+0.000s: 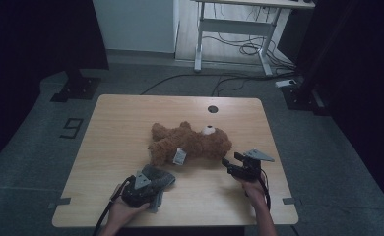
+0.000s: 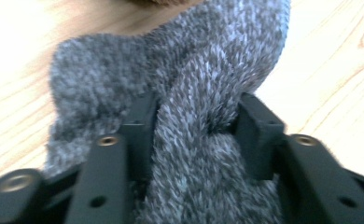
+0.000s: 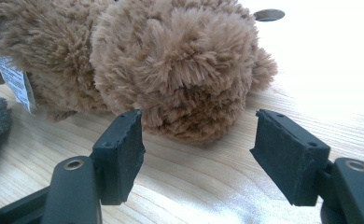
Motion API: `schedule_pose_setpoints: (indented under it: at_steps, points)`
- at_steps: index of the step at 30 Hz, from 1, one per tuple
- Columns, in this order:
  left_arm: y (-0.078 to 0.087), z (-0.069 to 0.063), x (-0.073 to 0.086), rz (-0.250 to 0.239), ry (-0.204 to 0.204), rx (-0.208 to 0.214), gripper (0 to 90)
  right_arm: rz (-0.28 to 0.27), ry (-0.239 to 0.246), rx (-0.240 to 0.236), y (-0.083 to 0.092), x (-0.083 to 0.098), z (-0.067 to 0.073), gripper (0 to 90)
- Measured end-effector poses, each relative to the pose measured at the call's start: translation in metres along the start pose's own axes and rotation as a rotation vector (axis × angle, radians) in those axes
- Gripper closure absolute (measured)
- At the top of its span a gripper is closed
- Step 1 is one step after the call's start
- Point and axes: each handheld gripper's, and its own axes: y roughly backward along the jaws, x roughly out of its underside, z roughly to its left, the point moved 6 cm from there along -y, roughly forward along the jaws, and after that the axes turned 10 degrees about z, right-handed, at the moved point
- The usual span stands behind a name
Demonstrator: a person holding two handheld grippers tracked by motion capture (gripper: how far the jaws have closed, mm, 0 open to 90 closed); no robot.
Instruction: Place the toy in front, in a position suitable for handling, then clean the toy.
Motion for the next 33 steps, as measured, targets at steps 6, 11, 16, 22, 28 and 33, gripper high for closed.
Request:
schedule_pose_setpoints:
  at_steps: [6,11,16,22,28,33]
  points:
    - [0.002,0.005,0.0,-0.019,0.009,0.018,71.2,0.0,-0.004,0.001,0.0,0.001,-0.002,33.0]
    - [0.012,0.011,-0.001,-0.049,0.017,0.056,74.3,-0.002,-0.005,0.003,0.001,0.001,-0.004,33.1]
    - [0.031,0.018,-0.006,-0.096,0.033,0.089,75.3,-0.005,-0.004,0.003,0.002,0.001,-0.004,33.1]
    - [0.036,0.023,-0.005,-0.112,0.045,0.106,75.3,-0.003,-0.004,0.002,0.002,0.001,-0.004,33.1]
    - [0.049,0.029,-0.008,-0.152,0.054,0.124,75.3,-0.012,-0.009,0.005,0.004,0.0,-0.005,33.1]
    - [0.058,0.032,-0.009,-0.176,0.062,0.128,75.2,-0.012,-0.014,0.008,0.005,0.001,-0.008,33.1]
